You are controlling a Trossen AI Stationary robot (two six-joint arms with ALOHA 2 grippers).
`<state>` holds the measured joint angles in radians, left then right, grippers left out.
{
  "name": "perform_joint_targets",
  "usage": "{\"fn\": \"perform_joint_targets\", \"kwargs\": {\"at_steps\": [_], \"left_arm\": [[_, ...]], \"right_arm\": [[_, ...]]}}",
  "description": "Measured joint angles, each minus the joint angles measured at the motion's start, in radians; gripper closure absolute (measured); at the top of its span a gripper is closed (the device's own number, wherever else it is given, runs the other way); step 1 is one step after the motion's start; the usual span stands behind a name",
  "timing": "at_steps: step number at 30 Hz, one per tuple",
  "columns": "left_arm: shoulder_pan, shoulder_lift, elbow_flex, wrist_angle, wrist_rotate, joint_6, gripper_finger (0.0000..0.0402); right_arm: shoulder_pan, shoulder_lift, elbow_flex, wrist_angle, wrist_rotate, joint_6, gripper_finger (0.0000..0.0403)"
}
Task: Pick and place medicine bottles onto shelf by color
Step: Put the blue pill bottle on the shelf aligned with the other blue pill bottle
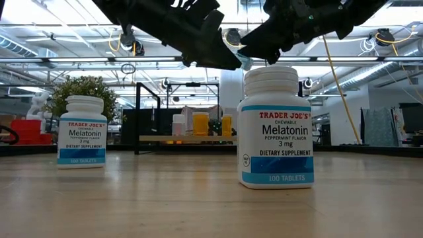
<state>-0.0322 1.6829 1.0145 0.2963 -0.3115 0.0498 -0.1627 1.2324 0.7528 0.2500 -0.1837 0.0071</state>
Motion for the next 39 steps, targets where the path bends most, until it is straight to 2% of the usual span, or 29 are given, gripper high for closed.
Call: {"fn": "perform_joint_targets", "kwargs": {"at_steps": [6, 16, 24, 27, 31, 39], "left_arm": [[0.000, 0.000, 0.000, 0.004, 0.000, 0.005, 0.0284], [-0.002, 0.000, 0.000, 0.008, 0.000, 0.018, 0.0284], [0.000, 0.000, 0.000, 0.003, 0.061, 0.017, 0.0284], [0.004, 0.000, 0.000, -0.044, 0.069, -0.005, 0.0284], [0.014, 0.000, 0.000, -0.069, 0.071, -0.026, 0.0284], [0.026, 0.000, 0.000, -0.116, 0.087, -0.032, 0.0284]], "right_arm": [[0.000, 0.000, 0.000, 0.001, 0.000, -0.006, 0.0205], [0.000, 0.000, 0.000, -0.053, -0.002, -0.035, 0.0206], [-0.001, 0.007, 0.000, -0.087, -0.001, -0.047, 0.0207], [-0.001, 0.007, 0.000, -0.189, -0.001, -0.049, 0.0207], [-0.001, 0.070, 0.000, -0.285, 0.026, -0.070, 0.0207], [0.000, 0.241, 0.038, -0.277, 0.025, -0.073, 0.0207]]}}
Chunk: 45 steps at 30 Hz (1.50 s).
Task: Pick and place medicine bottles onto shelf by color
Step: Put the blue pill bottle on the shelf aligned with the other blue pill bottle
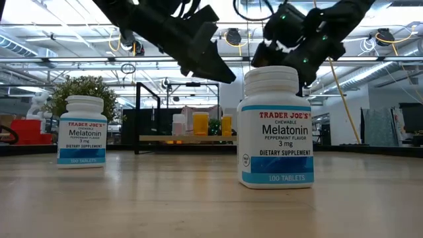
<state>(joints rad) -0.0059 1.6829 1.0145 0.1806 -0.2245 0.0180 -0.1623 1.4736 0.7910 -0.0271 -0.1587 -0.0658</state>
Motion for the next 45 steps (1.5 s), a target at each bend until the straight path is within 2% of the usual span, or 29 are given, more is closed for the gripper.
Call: {"fn": "perform_joint_targets", "kwargs": {"at_steps": [4, 13, 17, 20, 27, 32, 37, 45], "left_arm": [[0.012, 0.000, 0.000, -0.002, 0.014, 0.002, 0.0284], [0.029, 0.000, 0.000, -0.012, 0.050, 0.002, 0.0284], [0.029, 0.000, 0.000, -0.011, 0.050, 0.001, 0.0284], [0.029, 0.000, 0.000, -0.008, 0.050, -0.001, 0.0284], [0.029, 0.000, 0.000, -0.005, 0.050, -0.001, 0.0284], [0.029, 0.000, 0.000, -0.005, 0.050, -0.001, 0.0284], [0.029, 0.000, 0.000, -0.005, 0.051, -0.001, 0.0284], [0.029, 0.000, 0.000, -0.005, 0.051, 0.000, 0.0284]], "right_arm": [[0.000, 0.066, 0.021, 0.007, 0.000, 0.000, 0.0207], [0.000, 0.118, 0.022, 0.089, -0.003, 0.004, 0.0207], [-0.003, 0.137, 0.021, 0.098, -0.042, 0.012, 0.0209], [-0.006, 0.134, 0.022, 0.108, -0.055, 0.012, 0.0228], [-0.013, 0.115, 0.021, 0.097, -0.055, 0.011, 0.0305], [-0.015, 0.108, 0.022, 0.088, -0.056, 0.013, 0.0331], [-0.015, 0.099, 0.021, 0.080, -0.053, 0.014, 0.0319], [-0.015, 0.099, 0.021, 0.045, -0.047, -0.005, 0.0262]]}}
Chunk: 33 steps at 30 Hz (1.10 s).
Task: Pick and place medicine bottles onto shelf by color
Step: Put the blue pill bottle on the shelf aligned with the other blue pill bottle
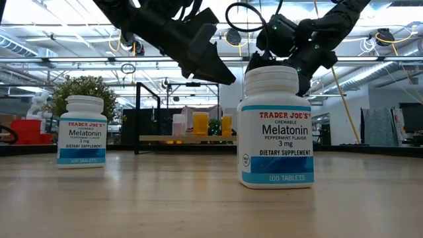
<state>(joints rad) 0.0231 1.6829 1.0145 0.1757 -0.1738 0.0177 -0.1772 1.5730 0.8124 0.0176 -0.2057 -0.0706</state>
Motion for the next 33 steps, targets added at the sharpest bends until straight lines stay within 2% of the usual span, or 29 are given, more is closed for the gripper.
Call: {"fn": "perform_joint_targets", "kwargs": {"at_steps": [3, 8, 14, 19, 29, 33], "left_arm": [[0.000, 0.000, 0.000, 0.000, 0.000, 0.000, 0.0284], [0.000, 0.000, 0.000, 0.000, 0.000, 0.000, 0.0284], [0.000, 0.000, 0.000, 0.000, 0.000, 0.001, 0.0284], [0.000, 0.000, 0.000, 0.000, 0.000, 0.001, 0.0284], [0.000, 0.000, 0.000, 0.000, 0.000, -0.004, 0.0284], [0.000, 0.000, 0.000, 0.001, 0.020, -0.020, 0.0284]], "right_arm": [[0.000, 0.000, 0.000, -0.006, 0.004, -0.021, 0.0239], [0.001, 0.000, 0.000, -0.035, 0.112, -0.060, 0.0206], [0.002, 0.000, 0.000, -0.044, 0.130, -0.090, 0.0194], [-0.010, 0.000, 0.000, -0.046, 0.130, -0.092, 0.0216], [-0.032, 0.000, 0.000, -0.049, 0.125, -0.092, 0.0313], [-0.032, -0.024, -0.001, -0.055, 0.124, -0.100, 0.0320]]}}
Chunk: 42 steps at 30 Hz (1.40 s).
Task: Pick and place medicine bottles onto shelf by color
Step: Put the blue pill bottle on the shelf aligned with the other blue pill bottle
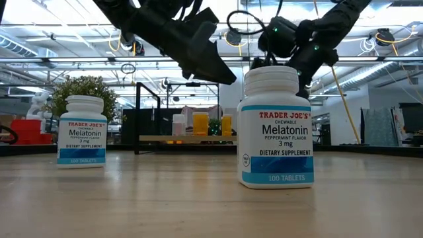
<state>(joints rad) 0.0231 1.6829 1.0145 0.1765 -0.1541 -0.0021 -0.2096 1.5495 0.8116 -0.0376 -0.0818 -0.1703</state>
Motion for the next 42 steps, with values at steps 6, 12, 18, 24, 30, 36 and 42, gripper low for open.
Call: {"fn": "perform_joint_targets", "kwargs": {"at_steps": [6, 12, 18, 24, 30, 36, 42], "left_arm": [[-0.004, 0.000, 0.000, 0.012, 0.051, -0.002, 0.0284], [-0.019, 0.000, 0.000, 0.010, 0.052, -0.015, 0.0284], [-0.032, 0.000, 0.000, 0.058, 0.052, -0.039, 0.0284], [-0.068, 0.035, 0.002, 0.243, 0.051, -0.040, 0.0241], [-0.093, 0.157, 0.001, 0.533, 0.038, -0.030, 0.0160], [-0.112, 0.283, 0.036, 0.891, -0.015, 0.038, 0.0112], [-0.143, 0.332, 0.141, 0.936, -0.043, 0.171, 0.0104]], "right_arm": [[0.000, -0.167, 0.000, -0.076, 0.000, 0.002, 0.0298], [0.002, -0.414, 0.000, -0.179, 0.001, 0.026, 0.0308], [0.036, -0.603, 0.000, -0.193, 0.001, 0.046, 0.0305], [0.102, -0.694, 0.000, -0.119, 0.000, 0.053, 0.0306], [0.183, -0.725, 0.000, -0.018, -0.001, 0.079, 0.0306], [0.261, -0.725, -0.060, 0.226, -0.001, 0.079, 0.0306], [0.299, -0.725, -0.146, 0.501, 0.002, 0.027, 0.0306]]}}
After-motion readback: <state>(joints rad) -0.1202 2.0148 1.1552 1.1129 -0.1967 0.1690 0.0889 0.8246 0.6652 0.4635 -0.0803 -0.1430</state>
